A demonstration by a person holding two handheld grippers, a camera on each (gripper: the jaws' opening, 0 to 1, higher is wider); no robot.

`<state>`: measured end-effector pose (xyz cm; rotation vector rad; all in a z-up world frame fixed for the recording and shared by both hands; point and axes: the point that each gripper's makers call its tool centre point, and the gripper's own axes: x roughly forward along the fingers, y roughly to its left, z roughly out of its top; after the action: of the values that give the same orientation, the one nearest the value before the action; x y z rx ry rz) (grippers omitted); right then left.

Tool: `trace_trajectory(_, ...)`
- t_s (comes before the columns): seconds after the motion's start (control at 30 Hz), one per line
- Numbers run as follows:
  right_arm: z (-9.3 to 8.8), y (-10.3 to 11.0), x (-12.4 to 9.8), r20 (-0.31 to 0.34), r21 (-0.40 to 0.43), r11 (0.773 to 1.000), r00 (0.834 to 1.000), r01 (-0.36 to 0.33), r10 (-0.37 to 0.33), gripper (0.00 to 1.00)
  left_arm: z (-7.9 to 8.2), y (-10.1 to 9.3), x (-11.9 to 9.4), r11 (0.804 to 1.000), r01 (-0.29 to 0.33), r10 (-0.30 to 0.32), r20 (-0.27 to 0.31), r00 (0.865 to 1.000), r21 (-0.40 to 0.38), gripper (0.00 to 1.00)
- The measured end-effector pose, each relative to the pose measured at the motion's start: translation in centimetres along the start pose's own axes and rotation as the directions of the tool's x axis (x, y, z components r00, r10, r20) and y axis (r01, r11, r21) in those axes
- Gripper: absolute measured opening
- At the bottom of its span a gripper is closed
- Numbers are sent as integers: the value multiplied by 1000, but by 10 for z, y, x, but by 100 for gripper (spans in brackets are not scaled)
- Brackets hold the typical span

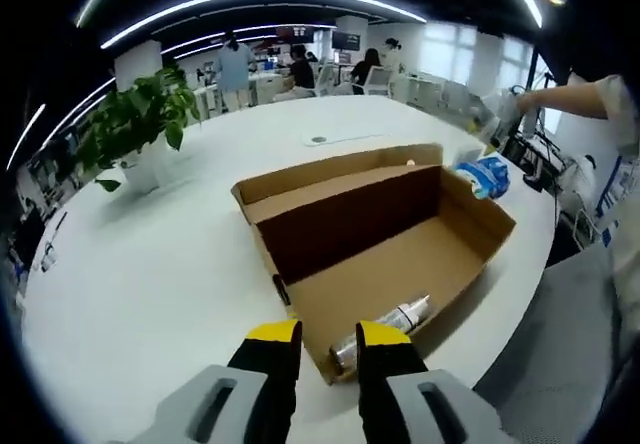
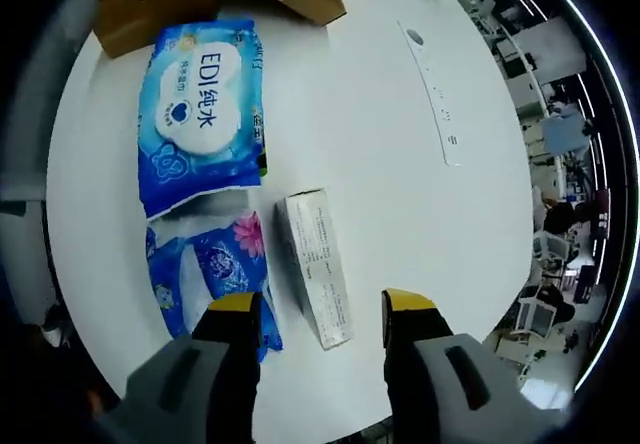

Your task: Operate the shoe box by opening the lid, removing the specified soft item, and placing it in the target area until the item is outside and the box remains undamaged.

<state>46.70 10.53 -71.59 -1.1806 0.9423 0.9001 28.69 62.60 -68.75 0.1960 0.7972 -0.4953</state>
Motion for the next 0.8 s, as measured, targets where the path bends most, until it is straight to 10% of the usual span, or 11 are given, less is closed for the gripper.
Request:
trace_trajectory(0.27,22,6,-22,161,175,984,985,29,-58,65,19,-12,12,975,127,-116,-68,991,183,29)
trace_trajectory(0.8,33,39,-73,338,511,859,913,26,-229,85,23,-23,27,891,293,-222,-230,948,348,35)
